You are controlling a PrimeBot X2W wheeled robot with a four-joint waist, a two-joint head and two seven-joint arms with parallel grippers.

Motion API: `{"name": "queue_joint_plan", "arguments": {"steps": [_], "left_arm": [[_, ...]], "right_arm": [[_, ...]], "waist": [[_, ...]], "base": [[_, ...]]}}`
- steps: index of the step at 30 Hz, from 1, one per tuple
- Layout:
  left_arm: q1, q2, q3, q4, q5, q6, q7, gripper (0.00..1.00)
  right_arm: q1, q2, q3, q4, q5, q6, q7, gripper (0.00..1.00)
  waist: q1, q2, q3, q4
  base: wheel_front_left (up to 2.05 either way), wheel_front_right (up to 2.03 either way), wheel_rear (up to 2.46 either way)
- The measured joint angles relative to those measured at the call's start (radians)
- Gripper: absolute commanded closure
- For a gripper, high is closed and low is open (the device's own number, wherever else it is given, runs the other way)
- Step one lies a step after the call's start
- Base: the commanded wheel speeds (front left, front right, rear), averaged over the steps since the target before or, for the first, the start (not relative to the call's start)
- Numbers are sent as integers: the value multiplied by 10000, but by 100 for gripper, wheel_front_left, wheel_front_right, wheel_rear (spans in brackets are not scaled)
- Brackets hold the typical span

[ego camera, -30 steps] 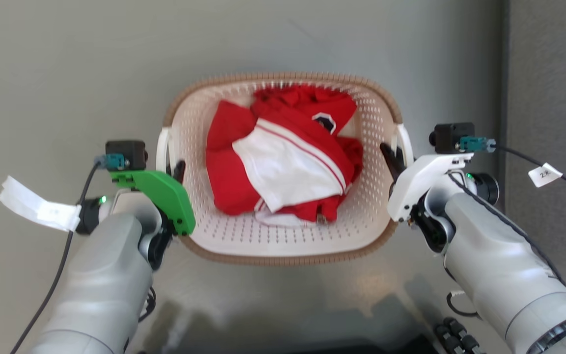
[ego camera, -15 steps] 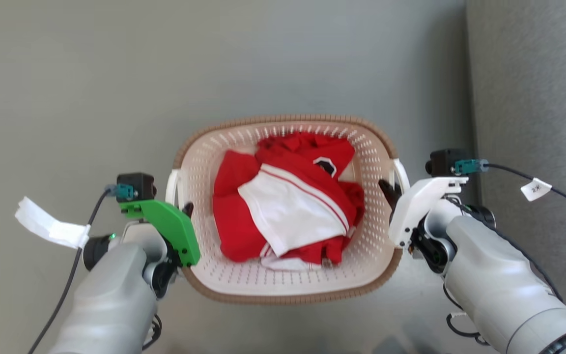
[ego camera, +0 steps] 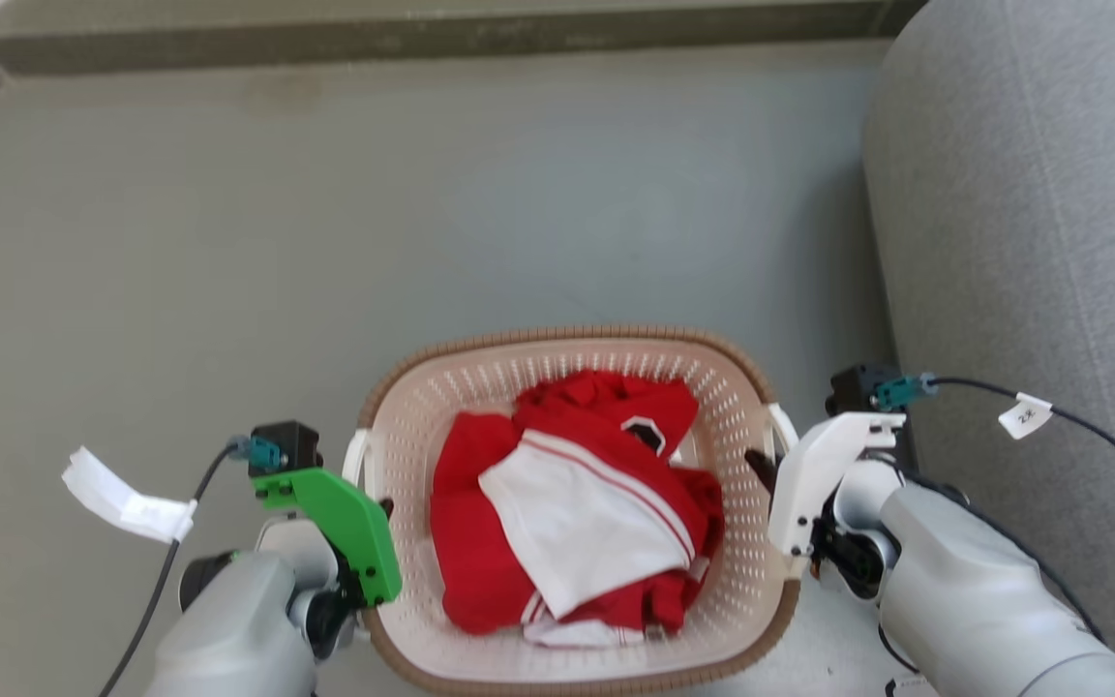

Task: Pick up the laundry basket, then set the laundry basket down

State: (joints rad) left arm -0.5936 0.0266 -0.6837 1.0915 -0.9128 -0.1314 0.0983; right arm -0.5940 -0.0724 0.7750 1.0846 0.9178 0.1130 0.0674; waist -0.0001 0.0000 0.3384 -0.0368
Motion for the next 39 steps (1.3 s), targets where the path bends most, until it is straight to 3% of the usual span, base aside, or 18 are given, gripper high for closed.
{"name": "queue_joint_plan", "arguments": {"steps": [20, 39], "left_arm": [[1439, -2, -405, 173, -698, 0, 836, 100], [1492, 38, -648, 167, -1139, 12, 1390, 100]], "right_arm": [[1068, 29, 830, 265, 546, -4, 1204, 100], [1106, 23, 1110, 370, 788, -4, 1639, 100]], "waist": [[0, 0, -2600, -287], [0, 0, -2768, -347]], "base": [[0, 0, 0], [0, 0, 0]]}}
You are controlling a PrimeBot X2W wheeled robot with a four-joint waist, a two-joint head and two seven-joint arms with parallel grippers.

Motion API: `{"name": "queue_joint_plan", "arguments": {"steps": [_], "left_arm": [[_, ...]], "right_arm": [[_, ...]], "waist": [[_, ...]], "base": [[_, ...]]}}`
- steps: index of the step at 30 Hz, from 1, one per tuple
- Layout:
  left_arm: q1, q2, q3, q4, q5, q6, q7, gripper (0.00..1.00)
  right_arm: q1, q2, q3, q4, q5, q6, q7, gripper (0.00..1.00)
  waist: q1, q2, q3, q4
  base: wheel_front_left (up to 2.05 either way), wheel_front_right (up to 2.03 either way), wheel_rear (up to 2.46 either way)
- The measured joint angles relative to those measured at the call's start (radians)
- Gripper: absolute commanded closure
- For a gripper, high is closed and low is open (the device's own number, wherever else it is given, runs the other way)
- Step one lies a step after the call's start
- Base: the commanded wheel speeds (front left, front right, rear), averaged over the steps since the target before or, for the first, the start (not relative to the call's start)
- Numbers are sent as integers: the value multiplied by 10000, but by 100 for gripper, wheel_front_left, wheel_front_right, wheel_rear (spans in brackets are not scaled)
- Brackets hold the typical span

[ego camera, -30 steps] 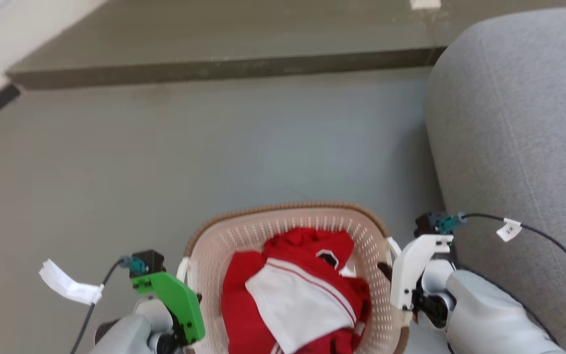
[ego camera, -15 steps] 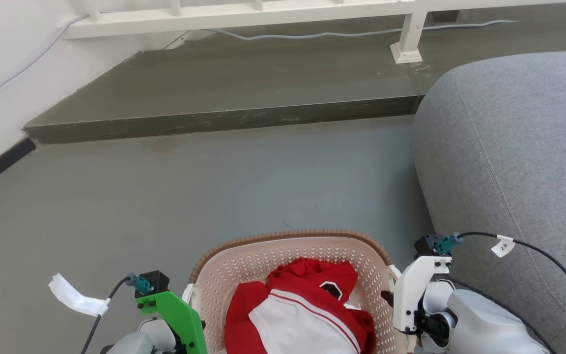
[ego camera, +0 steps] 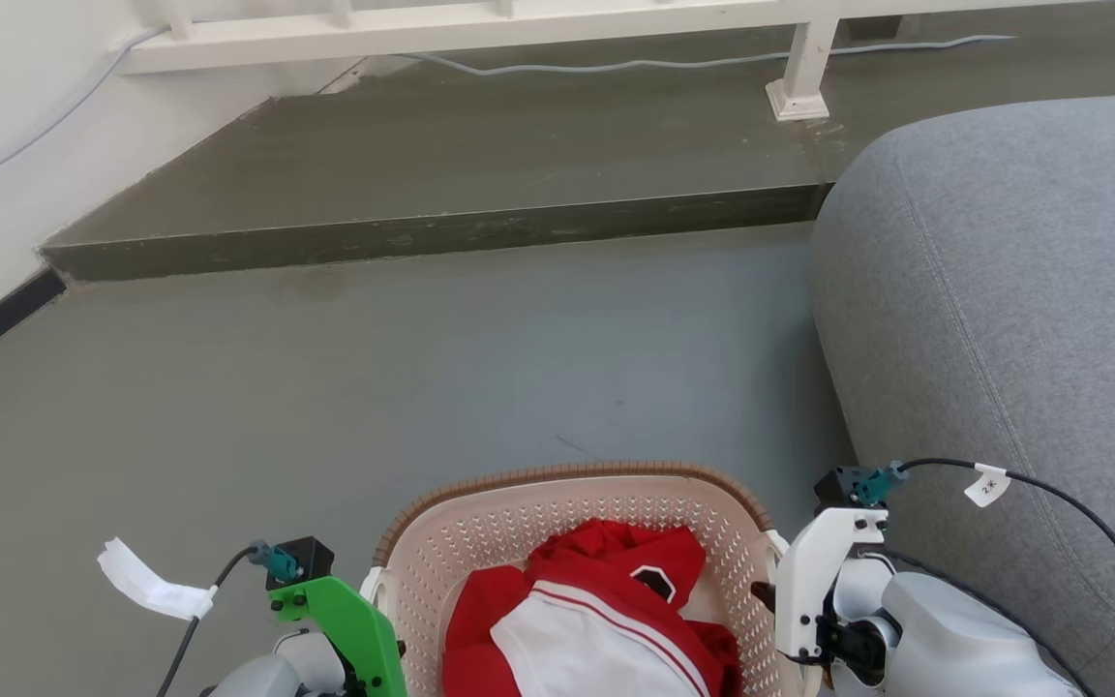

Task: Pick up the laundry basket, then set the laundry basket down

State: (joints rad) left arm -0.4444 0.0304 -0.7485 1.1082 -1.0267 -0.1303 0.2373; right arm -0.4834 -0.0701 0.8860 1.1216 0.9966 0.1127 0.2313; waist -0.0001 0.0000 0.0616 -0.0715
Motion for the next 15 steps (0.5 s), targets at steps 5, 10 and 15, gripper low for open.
{"name": "queue_joint_plan", "arguments": {"steps": [5, 10, 15], "left_arm": [[-1, 42, -42, -44, -44, 0, 84, 100], [-1, 84, -109, -88, -88, 0, 86, 100], [-1, 125, -188, -109, -151, 0, 86, 100]], "right_arm": [[0, 0, 42, 4, 96, 0, 29, 100], [-3, 0, 94, 6, 186, 0, 29, 100], [-10, 2, 171, 6, 259, 0, 27, 100]], "waist": [[0, 0, 40, -28], [0, 0, 73, -41], [0, 0, 109, -41]], "base": [[0, 0, 0], [0, 0, 0], [0, 0, 0]]}}
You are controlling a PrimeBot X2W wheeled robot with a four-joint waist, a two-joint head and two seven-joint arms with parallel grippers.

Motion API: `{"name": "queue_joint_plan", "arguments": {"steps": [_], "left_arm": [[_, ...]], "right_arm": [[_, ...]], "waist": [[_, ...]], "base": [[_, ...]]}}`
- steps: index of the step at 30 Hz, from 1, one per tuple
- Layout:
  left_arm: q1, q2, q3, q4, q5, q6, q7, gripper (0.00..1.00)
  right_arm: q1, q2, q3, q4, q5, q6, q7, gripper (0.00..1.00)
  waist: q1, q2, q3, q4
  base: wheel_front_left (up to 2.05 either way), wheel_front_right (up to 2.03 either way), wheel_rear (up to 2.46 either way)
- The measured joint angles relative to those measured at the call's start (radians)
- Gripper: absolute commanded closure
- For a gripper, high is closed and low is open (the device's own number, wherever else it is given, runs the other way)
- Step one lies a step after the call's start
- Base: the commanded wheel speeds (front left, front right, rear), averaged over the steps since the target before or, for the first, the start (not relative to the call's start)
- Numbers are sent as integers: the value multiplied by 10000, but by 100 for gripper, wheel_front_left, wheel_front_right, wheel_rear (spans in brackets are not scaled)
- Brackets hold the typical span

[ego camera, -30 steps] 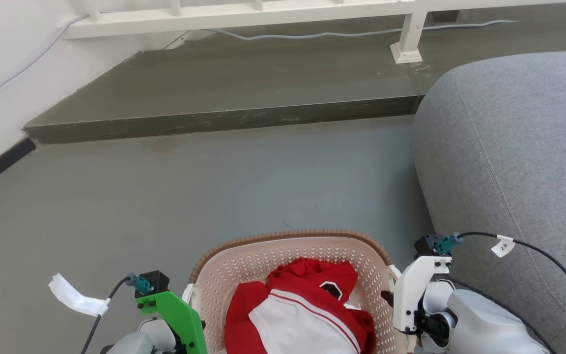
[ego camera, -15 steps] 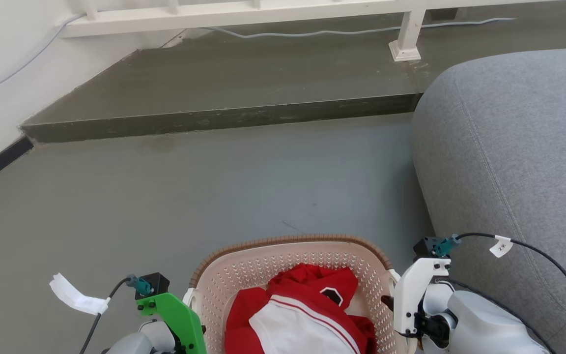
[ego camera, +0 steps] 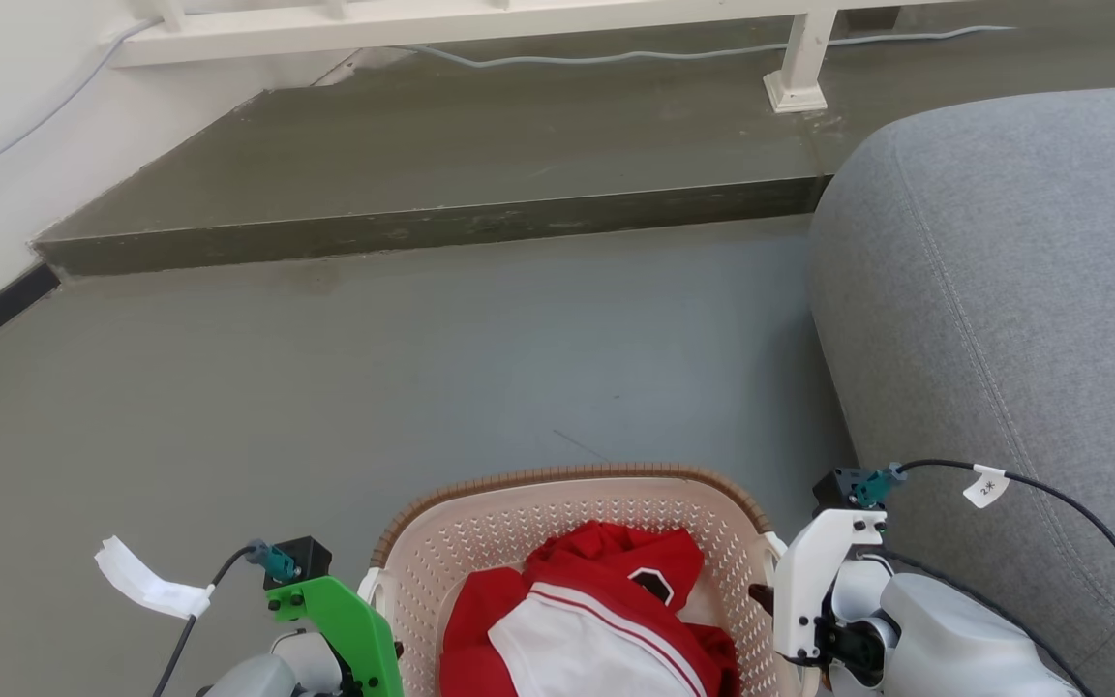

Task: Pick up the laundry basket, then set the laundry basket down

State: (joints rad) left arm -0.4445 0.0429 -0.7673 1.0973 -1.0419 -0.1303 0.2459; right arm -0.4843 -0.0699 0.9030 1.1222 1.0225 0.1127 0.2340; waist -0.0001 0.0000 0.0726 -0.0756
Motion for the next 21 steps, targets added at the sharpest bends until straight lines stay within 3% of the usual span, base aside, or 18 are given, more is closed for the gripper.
{"name": "queue_joint_plan", "arguments": {"steps": [21], "left_arm": [[-11, 59, -148, -33, -198, 0, -2, 100]], "right_arm": [[-44, -2, 201, 4, 174, -2, -46, 100]], "waist": [[0, 0, 165, 1]], "base": [[0, 0, 0]]}}
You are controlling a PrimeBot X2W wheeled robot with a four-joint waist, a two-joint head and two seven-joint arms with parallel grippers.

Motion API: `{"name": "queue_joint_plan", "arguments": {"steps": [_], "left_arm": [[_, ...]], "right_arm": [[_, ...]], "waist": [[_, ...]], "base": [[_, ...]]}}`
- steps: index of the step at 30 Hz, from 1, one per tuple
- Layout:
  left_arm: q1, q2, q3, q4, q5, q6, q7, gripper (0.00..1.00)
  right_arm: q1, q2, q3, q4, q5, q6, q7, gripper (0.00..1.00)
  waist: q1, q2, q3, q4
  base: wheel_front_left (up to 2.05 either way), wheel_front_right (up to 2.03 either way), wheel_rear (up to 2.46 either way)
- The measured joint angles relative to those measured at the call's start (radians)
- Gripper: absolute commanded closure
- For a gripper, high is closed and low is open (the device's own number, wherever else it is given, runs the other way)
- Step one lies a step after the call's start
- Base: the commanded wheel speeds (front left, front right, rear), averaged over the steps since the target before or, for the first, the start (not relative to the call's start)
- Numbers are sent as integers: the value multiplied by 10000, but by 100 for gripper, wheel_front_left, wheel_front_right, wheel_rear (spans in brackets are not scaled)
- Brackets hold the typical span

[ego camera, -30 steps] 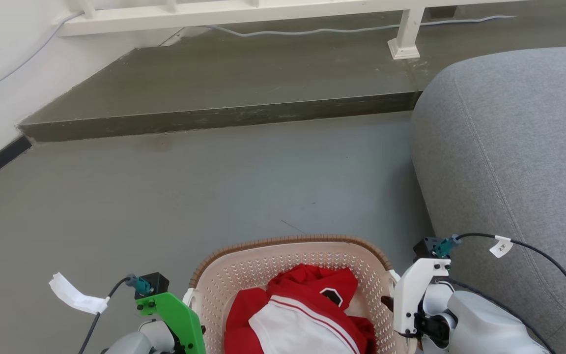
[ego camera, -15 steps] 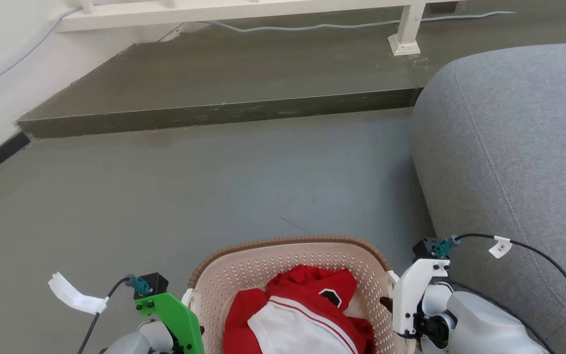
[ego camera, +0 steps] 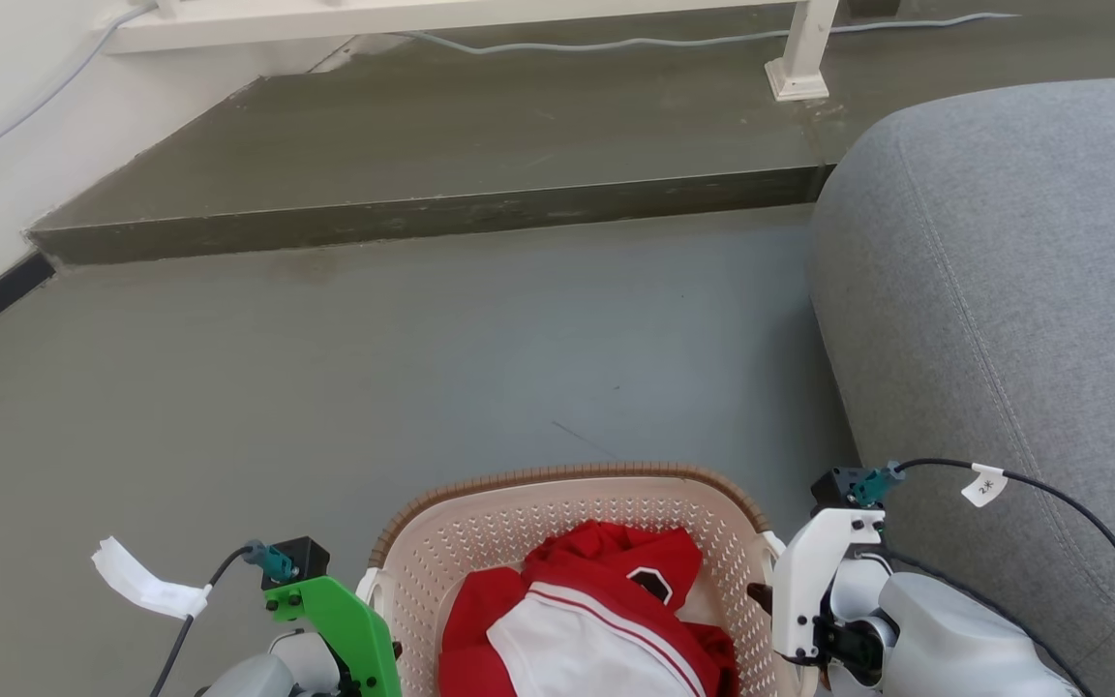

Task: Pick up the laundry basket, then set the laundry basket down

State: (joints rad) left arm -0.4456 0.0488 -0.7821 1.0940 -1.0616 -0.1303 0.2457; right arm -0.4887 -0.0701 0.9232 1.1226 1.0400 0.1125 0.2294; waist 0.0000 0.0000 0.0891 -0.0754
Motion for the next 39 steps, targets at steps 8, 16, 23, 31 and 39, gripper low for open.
{"name": "queue_joint_plan", "arguments": {"steps": [8, 16, 23, 31, 39], "left_arm": [[-12, 17, -63, -13, -4, 0, -6, 100], [-80, 36, -96, -35, -73, 0, -136, 100], [-445, 69, -94, -59, -77, 0, -265, 100], [-757, 96, -134, -77, -77, 0, -454, 100], [-1255, 184, -111, -130, -77, 0, -855, 100]], "right_arm": [[-58, 0, 102, 13, 84, 0, -58, 100], [-211, 2, 174, 42, 104, 0, -128, 100], [-616, 0, 169, 67, 105, 0, -278, 100], [-882, 8, 169, 121, 111, 0, -539, 100], [-1406, 27, 109, 104, 161, 2, -934, 100]], "waist": [[0, 0, 110, -4], [0, 0, 323, -21], [0, 0, 778, -35], [1, 0, 1379, -43], [1, 0, 2019, -64]], "base": [[0, 0, 0], [0, 0, 0], [0, 0, 0], [0, 0, 0], [0, 0, 0]]}}
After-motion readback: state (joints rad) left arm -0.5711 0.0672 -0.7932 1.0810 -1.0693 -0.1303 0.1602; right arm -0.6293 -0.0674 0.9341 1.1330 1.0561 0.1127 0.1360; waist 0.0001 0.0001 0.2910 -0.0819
